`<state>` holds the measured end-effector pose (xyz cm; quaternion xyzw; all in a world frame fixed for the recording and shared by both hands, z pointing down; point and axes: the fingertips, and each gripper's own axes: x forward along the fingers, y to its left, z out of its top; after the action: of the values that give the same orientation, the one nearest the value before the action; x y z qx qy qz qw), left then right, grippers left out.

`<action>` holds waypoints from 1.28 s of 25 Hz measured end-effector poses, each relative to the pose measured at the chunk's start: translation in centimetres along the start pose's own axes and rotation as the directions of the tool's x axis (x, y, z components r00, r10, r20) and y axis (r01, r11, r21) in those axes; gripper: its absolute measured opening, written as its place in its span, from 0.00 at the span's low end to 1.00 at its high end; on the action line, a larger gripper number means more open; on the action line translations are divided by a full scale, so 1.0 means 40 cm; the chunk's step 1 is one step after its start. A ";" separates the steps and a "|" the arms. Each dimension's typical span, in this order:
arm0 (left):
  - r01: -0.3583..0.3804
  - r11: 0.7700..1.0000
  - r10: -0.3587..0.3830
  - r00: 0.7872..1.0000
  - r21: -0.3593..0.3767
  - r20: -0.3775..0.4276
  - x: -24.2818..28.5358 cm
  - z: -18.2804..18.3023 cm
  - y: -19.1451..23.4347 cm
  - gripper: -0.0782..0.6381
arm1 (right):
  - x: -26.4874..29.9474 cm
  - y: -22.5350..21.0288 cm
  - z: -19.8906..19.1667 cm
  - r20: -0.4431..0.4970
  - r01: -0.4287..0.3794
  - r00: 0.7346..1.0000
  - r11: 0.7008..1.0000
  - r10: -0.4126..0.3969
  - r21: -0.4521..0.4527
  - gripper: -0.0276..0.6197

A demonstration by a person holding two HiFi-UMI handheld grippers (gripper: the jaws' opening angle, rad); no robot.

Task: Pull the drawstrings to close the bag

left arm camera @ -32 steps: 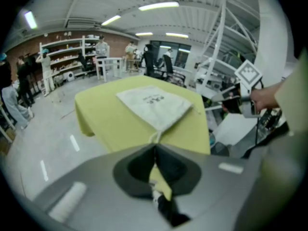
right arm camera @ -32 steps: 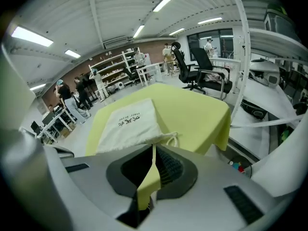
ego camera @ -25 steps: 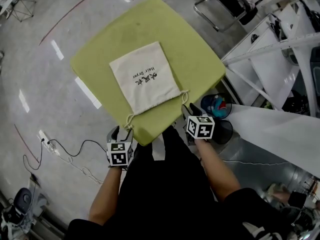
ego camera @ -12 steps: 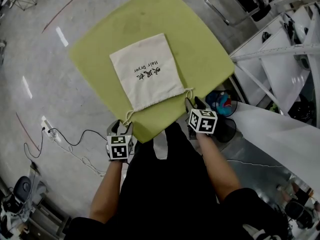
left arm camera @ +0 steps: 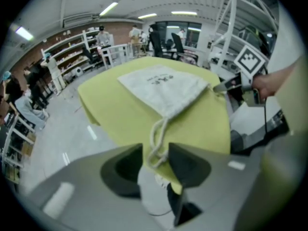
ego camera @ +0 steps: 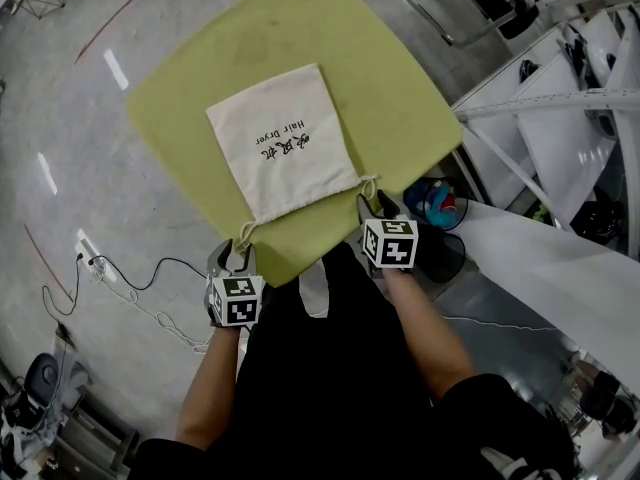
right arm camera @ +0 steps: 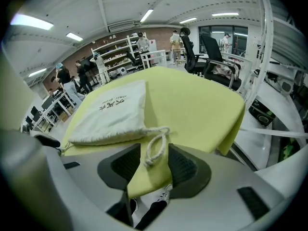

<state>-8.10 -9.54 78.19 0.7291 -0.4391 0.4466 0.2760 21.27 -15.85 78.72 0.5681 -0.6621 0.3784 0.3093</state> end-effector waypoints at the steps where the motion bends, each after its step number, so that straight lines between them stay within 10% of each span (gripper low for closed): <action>1: 0.000 1.000 0.000 1.000 0.002 -0.002 0.001 0.000 -0.001 0.34 | 0.003 0.001 -0.001 -0.011 0.000 1.000 1.000 0.000 0.000 0.31; 15: -0.029 0.999 0.028 1.000 -0.027 -0.010 0.023 -0.002 -0.018 0.17 | 0.000 0.006 -0.026 -0.065 0.051 0.996 0.996 -0.056 -0.076 0.11; 32: -0.124 0.987 0.134 0.987 -0.106 0.090 -0.073 0.093 0.136 0.13 | -0.134 -0.072 0.094 0.108 0.183 0.981 0.955 -0.161 -0.235 0.07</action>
<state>-12.01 -13.86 73.96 0.7051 -0.5203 0.4049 0.2610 25.05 -16.47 72.69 0.5973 -0.6644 0.2405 0.3793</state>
